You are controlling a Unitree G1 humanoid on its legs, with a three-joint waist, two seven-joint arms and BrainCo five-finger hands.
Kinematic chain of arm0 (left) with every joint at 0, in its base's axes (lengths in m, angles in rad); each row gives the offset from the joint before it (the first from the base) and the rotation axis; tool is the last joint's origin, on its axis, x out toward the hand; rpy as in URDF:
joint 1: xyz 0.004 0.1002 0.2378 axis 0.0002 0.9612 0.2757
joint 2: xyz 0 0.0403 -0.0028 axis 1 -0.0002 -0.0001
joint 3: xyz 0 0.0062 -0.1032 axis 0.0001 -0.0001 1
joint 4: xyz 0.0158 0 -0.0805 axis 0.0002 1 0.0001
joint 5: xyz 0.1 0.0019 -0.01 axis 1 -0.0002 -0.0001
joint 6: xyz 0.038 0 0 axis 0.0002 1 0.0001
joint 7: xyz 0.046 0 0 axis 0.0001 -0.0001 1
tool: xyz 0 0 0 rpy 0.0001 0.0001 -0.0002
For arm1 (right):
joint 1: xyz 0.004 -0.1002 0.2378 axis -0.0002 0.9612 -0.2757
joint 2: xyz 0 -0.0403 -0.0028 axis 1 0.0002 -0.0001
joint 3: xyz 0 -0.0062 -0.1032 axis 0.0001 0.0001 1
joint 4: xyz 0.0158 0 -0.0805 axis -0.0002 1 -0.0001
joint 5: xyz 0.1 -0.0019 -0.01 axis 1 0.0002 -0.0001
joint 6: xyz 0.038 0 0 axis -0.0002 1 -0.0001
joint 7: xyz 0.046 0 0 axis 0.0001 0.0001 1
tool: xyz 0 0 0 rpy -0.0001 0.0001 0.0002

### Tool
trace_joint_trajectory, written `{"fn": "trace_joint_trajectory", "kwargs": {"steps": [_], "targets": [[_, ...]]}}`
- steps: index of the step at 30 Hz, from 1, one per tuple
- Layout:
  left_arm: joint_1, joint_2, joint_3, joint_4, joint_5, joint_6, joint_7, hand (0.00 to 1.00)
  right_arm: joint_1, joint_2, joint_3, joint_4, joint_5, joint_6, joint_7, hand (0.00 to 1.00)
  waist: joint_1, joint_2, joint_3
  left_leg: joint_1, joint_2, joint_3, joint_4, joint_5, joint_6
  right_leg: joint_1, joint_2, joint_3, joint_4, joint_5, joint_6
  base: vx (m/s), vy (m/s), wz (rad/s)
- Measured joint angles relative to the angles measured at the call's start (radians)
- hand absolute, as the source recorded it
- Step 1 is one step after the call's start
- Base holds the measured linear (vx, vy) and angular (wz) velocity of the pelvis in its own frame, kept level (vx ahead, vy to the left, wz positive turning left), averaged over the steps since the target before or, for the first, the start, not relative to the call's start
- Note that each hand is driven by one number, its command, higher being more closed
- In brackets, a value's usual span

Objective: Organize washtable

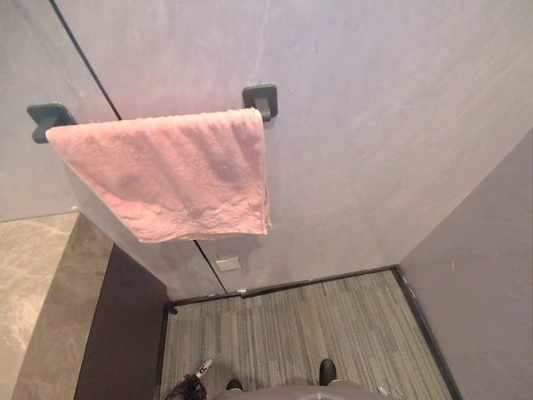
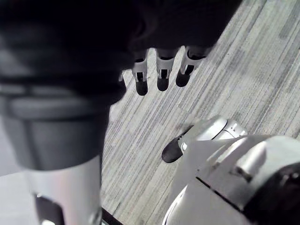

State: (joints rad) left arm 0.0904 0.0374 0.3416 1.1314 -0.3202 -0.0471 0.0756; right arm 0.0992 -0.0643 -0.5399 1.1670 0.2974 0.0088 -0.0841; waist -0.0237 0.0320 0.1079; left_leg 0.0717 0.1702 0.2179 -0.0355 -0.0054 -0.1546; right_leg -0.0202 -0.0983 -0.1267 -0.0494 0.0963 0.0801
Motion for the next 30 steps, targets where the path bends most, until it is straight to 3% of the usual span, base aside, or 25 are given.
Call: {"fn": "trace_joint_trajectory", "kwargs": {"steps": [6,8,9,10,11,12,14,16,17,18,21,22,24,25,26,27,28,30], "targets": [[-0.007,-0.010,-0.066,-0.115,-0.017,-0.034,0.021,0.00,-0.112,-0.039,0.106,-0.110,-0.005,-0.007,-0.025,0.00,0.005,0.019,0.101,-0.190,0.037,-0.086,0.183,-0.003,0.003,-0.182,0.002,-0.057,0.272,-0.120,-0.038,-0.12,-0.097,0.41],[-0.010,-0.018,-0.107,-0.130,-0.019,-0.043,0.028,0.00,-0.149,-0.061,0.106,-0.154,-0.005,-0.019,-0.048,0.00,0.009,0.030,0.136,-0.271,0.034,-0.052,0.233,0.068,0.034,-0.231,-0.024,-0.107,0.374,-0.170,-0.075,-0.19,-0.076,1.15],[-0.013,-0.020,-0.099,-0.150,-0.021,-0.042,0.041,0.00,-0.167,-0.052,0.095,-0.179,-0.005,-0.032,-0.058,0.00,0.010,0.020,0.150,-0.266,0.030,0.021,0.281,0.053,0.062,-0.241,-0.071,-0.176,0.391,-0.176,-0.105,-0.03,0.007,1.14],[-0.013,-0.024,-0.087,-0.164,-0.022,-0.043,0.046,0.00,-0.171,-0.049,0.088,-0.186,-0.004,-0.043,-0.064,0.00,0.014,0.017,0.153,-0.305,0.046,0.068,0.450,-0.031,0.107,-0.246,-0.086,-0.203,0.408,-0.184,-0.118,0.02,-0.051,1.23],[-0.009,-0.038,-0.085,-0.171,-0.027,-0.047,0.051,0.00,-0.172,-0.052,0.091,-0.197,-0.005,-0.051,-0.073,0.00,0.018,0.032,0.160,-0.325,0.086,0.108,0.780,-0.133,0.127,-0.214,-0.088,-0.248,0.410,-0.192,-0.131,-0.02,-0.103,1.17],[-0.008,-0.042,-0.097,-0.154,-0.027,-0.045,0.047,0.00,-0.166,-0.052,0.094,-0.195,-0.006,-0.048,-0.074,0.00,0.014,0.046,0.155,-0.271,0.092,0.115,0.940,-0.164,0.115,-0.171,-0.085,-0.300,0.385,-0.186,-0.140,-0.14,-0.145,1.14],[-0.003,-0.049,-0.096,-0.144,-0.029,-0.039,0.041,0.00,-0.141,-0.040,0.088,-0.195,-0.007,-0.047,-0.076,0.00,0.001,0.056,0.143,-0.145,0.093,0.114,0.986,-0.167,0.103,-0.135,-0.081,-0.367,0.346,-0.174,-0.145,-0.19,-0.096,1.23],[-0.009,-0.051,-0.105,-0.103,-0.029,-0.032,0.032,0.00,-0.140,-0.033,0.056,-0.175,-0.008,-0.040,-0.081,0.00,-0.005,0.062,0.136,-0.034,0.093,0.091,0.889,-0.160,0.061,-0.151,-0.074,-0.398,0.314,-0.145,-0.144,-0.22,-0.029,1.01],[-0.010,-0.050,-0.106,-0.090,-0.025,-0.021,0.030,0.00,-0.142,-0.033,0.055,-0.165,-0.008,-0.040,-0.084,0.00,-0.017,0.075,0.125,0.047,0.091,0.073,0.706,-0.135,0.023,-0.183,-0.066,-0.412,0.295,-0.113,-0.153,-0.22,0.036,0.77],[-0.013,-0.047,-0.110,-0.075,-0.025,-0.013,0.027,0.00,-0.157,-0.036,0.055,-0.140,-0.014,-0.039,-0.086,0.00,-0.029,0.088,0.116,0.126,0.059,0.038,0.471,-0.173,-0.030,-0.228,-0.053,-0.416,0.299,-0.075,-0.162,-0.20,0.057,0.62],[-0.016,-0.025,-0.159,-0.068,-0.016,0.003,0.023,0.00,-0.167,-0.030,0.068,-0.093,-0.015,-0.024,-0.090,0.00,-0.025,0.060,0.111,0.223,0.001,0.070,0.184,-0.259,0.027,-0.295,-0.069,-0.404,0.301,0.002,-0.158,-0.22,0.140,0.02],[-0.019,-0.024,-0.171,-0.067,-0.015,0.004,0.022,0.00,-0.166,-0.030,0.069,-0.091,-0.015,-0.021,-0.091,0.00,-0.026,0.057,0.112,0.242,-0.011,0.073,0.149,-0.267,0.038,-0.300,-0.073,-0.398,0.303,0.015,-0.157,-0.24,0.172,-0.19],[-0.041,-0.011,-0.195,-0.066,0.030,0.003,0.017,0.00,-0.155,-0.027,0.089,-0.091,-0.027,-0.019,-0.088,0.00,-0.031,0.017,0.116,0.268,-0.070,0.074,0.089,-0.272,0.039,-0.314,-0.109,-0.367,0.299,0.062,-0.139,-0.33,0.214,-0.10],[-0.067,0.019,-0.203,-0.068,0.066,0.003,0.014,0.00,-0.141,-0.019,0.117,-0.095,-0.050,-0.020,-0.081,0.00,-0.036,-0.033,0.131,0.267,-0.127,0.070,0.091,-0.273,0.046,-0.316,-0.146,-0.307,0.271,0.157,-0.101,-0.41,0.273,-0.14],[-0.071,0.028,-0.199,-0.069,0.075,0.003,0.014,0.00,-0.139,-0.017,0.125,-0.096,-0.057,-0.019,-0.078,0.00,-0.036,-0.043,0.137,0.264,-0.139,0.077,0.099,-0.274,0.047,-0.316,-0.145,-0.267,0.243,0.226,-0.067,-0.34,0.336,-0.32],[-0.071,0.033,-0.175,-0.059,0.095,0.003,0.015,0.00,-0.139,-0.009,0.133,-0.111,-0.066,-0.016,-0.071,0.00,-0.028,-0.034,0.142,0.241,-0.125,0.103,0.121,-0.281,0.094,-0.338,-0.130,-0.179,0.296,0.249,0.013,0.27,0.143,-0.24],[-0.073,0.043,-0.154,-0.054,0.104,0.003,0.018,0.00,-0.113,0.006,0.123,-0.128,-0.065,-0.013,-0.069,0.00,-0.029,-0.035,0.145,0.230,-0.111,0.104,0.141,-0.285,0.101,-0.386,-0.129,-0.118,0.603,0.066,-0.013,0.53,0.027,-0.04],[-0.063,0.053,-0.117,-0.054,0.113,0.006,0.031,0.00,-0.067,0.027,0.105,-0.158,-0.084,-0.006,-0.068,0.00,-0.018,-0.053,0.138,0.186,-0.085,0.071,0.195,-0.280,0.106,-0.385,-0.103,-0.046,0.973,-0.077,0.021,0.84,-0.197,0.46]]}}
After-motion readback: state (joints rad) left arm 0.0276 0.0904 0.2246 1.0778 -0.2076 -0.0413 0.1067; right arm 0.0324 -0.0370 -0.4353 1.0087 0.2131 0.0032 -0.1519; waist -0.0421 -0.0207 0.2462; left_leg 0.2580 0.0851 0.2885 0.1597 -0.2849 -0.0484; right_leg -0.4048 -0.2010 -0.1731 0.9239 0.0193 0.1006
